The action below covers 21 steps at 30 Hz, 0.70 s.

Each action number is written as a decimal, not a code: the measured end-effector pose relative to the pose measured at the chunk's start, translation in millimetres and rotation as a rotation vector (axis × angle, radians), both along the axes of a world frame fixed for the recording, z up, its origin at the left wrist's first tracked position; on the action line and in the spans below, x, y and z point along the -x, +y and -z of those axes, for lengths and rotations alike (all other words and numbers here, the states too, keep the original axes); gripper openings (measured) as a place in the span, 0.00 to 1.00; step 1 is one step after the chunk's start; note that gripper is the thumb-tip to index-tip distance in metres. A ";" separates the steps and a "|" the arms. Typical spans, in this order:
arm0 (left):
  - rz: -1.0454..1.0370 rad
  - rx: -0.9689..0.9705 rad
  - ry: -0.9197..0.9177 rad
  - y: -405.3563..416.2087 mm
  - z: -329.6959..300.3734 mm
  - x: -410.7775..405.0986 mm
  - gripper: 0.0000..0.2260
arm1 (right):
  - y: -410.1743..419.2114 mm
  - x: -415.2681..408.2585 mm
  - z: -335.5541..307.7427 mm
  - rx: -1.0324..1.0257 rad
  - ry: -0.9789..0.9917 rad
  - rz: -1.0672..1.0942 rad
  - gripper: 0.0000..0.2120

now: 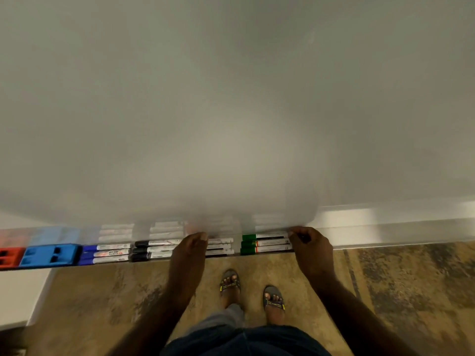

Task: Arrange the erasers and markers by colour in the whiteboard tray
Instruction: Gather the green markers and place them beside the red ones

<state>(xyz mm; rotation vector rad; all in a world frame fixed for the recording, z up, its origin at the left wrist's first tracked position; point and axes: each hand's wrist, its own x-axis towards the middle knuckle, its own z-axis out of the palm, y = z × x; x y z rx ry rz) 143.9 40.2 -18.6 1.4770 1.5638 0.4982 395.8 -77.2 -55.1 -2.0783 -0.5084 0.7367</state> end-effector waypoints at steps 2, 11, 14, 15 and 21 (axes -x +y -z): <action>-0.068 -0.032 0.047 4.9 2.4 17.7 0.08 | -0.9 6.3 -4.6 -0.015 -0.127 -0.009 0.06; -0.061 -0.049 0.156 12.9 12.1 48.6 0.14 | 18.1 69.0 -16.3 -0.094 -0.023 -0.339 0.10; -0.068 -0.029 0.126 12.6 13.2 46.1 0.11 | 27.8 88.0 -12.6 -0.043 0.056 -0.427 0.15; -0.079 -0.032 0.121 12.1 13.6 45.7 0.10 | 31.0 93.4 -11.3 -0.031 0.077 -0.451 0.16; -0.025 -0.079 0.183 9.5 16.2 41.9 0.10 | 40.4 105.4 -3.9 0.005 0.127 -0.529 0.21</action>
